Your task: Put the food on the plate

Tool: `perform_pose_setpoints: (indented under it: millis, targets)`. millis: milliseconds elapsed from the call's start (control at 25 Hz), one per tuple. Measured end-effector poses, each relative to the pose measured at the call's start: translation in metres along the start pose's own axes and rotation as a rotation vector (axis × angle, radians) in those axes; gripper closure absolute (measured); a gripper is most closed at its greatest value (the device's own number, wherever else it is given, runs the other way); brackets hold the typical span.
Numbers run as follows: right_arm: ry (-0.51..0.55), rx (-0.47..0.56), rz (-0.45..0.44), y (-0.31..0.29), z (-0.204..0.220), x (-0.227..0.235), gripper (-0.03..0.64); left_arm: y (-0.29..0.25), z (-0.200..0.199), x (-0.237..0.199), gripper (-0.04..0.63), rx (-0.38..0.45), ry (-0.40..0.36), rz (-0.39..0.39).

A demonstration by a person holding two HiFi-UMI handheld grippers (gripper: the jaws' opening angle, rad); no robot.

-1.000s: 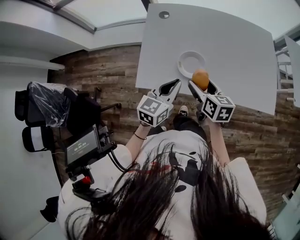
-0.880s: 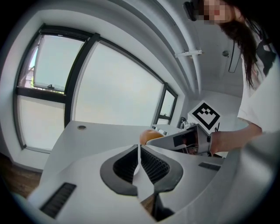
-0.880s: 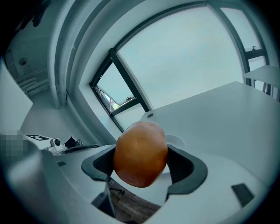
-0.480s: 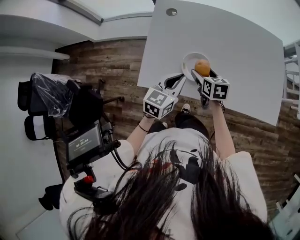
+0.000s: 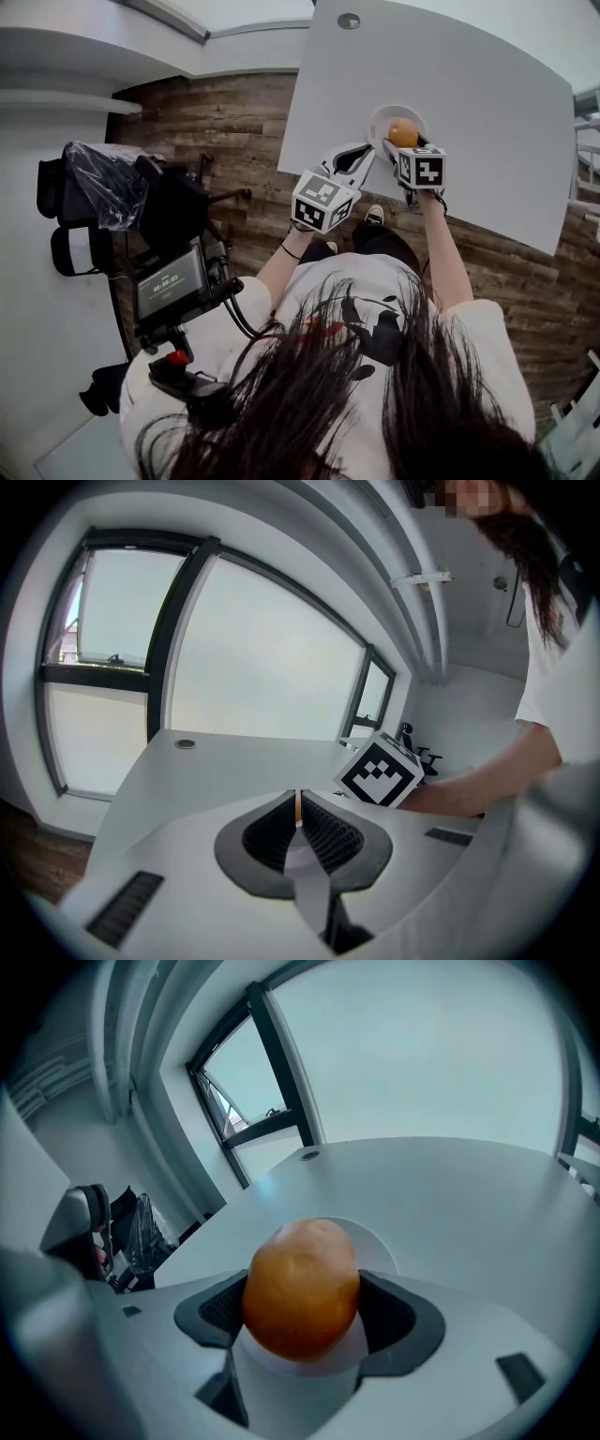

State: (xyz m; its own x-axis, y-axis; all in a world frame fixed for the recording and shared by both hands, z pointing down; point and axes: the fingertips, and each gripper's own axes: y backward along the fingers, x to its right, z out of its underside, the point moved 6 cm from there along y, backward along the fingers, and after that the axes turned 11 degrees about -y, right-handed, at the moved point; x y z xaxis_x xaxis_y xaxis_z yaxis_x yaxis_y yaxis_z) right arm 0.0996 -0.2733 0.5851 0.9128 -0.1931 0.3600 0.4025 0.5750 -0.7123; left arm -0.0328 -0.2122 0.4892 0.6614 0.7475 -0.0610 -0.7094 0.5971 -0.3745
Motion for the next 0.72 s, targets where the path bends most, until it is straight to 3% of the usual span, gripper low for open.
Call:
perform_pose_setpoints:
  millis: [720]
  targets:
    - [-0.064,0.037,0.021,0.005,-0.001,0.018,0.252,0.002,0.005,-0.003,0.589,-0.011,0.007,-0.012]
